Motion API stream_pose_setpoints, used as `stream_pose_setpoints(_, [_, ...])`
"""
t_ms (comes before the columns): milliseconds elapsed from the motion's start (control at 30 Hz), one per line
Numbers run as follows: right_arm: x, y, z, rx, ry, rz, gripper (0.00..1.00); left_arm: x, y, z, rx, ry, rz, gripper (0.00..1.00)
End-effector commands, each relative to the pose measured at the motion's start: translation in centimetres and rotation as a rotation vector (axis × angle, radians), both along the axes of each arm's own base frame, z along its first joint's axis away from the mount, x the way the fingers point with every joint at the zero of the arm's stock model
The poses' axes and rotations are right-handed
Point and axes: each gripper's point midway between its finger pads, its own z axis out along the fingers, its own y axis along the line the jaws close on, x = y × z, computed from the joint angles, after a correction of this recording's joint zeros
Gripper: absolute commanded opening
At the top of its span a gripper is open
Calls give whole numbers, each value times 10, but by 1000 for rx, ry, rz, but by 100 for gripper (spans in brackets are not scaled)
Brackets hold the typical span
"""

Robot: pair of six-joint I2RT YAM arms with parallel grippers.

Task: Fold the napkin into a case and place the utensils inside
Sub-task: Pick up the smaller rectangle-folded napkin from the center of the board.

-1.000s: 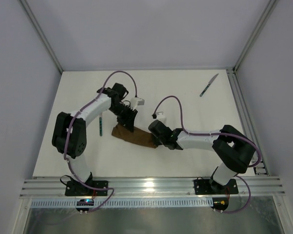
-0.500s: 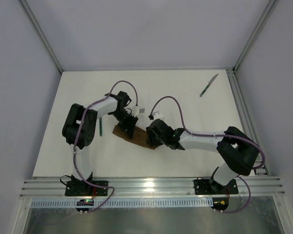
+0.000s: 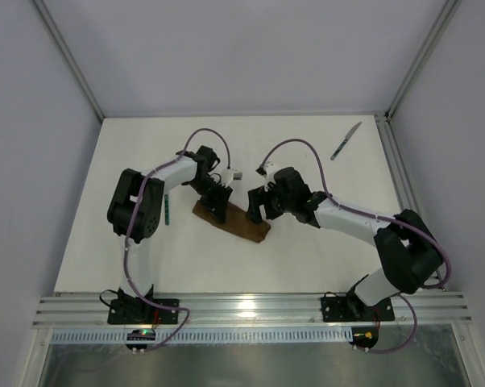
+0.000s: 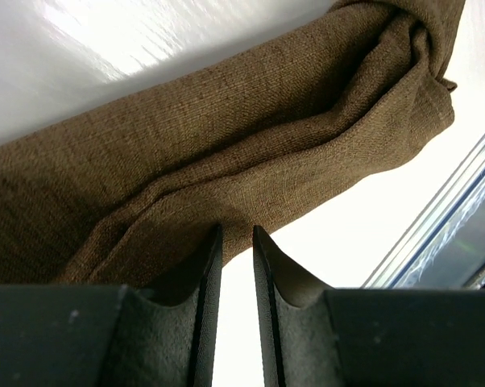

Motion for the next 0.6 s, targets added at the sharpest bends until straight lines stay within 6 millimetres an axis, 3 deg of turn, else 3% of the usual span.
stream_pose_setpoints(0, [13,32,5,83,-58,197,84,28,-10,1,-27,-95,3,24])
stream_pose_setpoints(67, [24,35,4,130,-75,207,84,30,-12,3,-31,-99,8,24])
stream_pose_setpoints(400, [65,36,-36,220,79,154,85,39,-15,5,-32,-121,20,24])
stream_pose_setpoints(433, [62,35,-48,210,123,152,84,39,-15,5,-32,-120,19,24])
stream_pose_setpoints(567, [51,38,-61,226,198,167,77,46,-19,8,-37,-136,27,24])
